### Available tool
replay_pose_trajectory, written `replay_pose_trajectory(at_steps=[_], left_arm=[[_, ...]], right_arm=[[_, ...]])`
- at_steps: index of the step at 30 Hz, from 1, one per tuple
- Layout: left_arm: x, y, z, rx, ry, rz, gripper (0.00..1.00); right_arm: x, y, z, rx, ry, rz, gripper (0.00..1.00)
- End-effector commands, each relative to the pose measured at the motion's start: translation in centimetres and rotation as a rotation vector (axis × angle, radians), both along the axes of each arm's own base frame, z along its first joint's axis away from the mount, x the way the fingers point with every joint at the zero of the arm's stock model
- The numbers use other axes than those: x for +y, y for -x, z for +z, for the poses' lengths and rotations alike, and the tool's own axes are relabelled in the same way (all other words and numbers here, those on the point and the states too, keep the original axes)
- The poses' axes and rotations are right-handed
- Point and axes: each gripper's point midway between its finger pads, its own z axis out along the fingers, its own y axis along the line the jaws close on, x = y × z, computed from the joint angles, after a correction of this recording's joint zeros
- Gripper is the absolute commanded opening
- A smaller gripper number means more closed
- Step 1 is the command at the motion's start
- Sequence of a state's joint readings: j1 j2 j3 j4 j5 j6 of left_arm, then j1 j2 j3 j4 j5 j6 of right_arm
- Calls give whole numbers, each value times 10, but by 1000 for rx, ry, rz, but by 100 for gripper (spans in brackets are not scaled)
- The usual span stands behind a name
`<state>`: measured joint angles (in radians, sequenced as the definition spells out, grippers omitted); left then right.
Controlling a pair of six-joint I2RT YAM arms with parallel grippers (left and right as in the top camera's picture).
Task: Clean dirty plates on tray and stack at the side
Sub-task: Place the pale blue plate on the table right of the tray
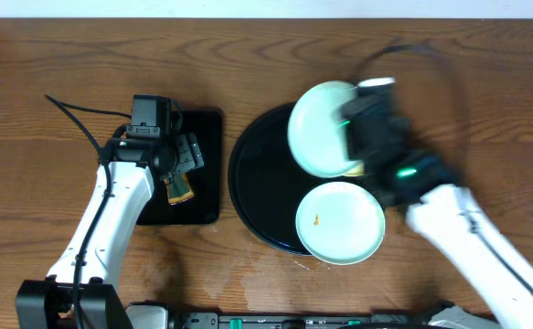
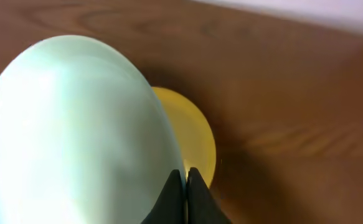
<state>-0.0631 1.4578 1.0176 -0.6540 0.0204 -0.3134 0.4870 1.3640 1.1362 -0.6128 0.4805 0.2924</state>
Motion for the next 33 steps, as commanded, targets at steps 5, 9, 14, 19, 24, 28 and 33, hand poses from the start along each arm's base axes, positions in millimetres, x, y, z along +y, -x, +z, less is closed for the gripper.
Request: replay_pose_trajectory(at_steps=[5,9,14,19,24,28,33], left_arm=[[1,0,1,0,-4,-3,86],[1,0,1,0,-4,-3,86],[1,0,1,0,-4,-4,86],[1,0,1,0,-4,-3,86],[1,-1,1,-4,-4,-3,86],[1,-2,1,-7,-3,-3,86],[1,-1,1,-5,-4,-3,86]], right_arm=[[-93,2,-18,169,-478,-200,1],[-167,12,-46,220,-493,-415,1],[-229,32,-102,336,-526,-631,1],[-274,46,-146,397,-577,-787,1],[-297,63,-178,455,-611,-877,1],[-283,49,-175,429,-740,-777,35],[-278,38,-141,343,-726,-694,42]])
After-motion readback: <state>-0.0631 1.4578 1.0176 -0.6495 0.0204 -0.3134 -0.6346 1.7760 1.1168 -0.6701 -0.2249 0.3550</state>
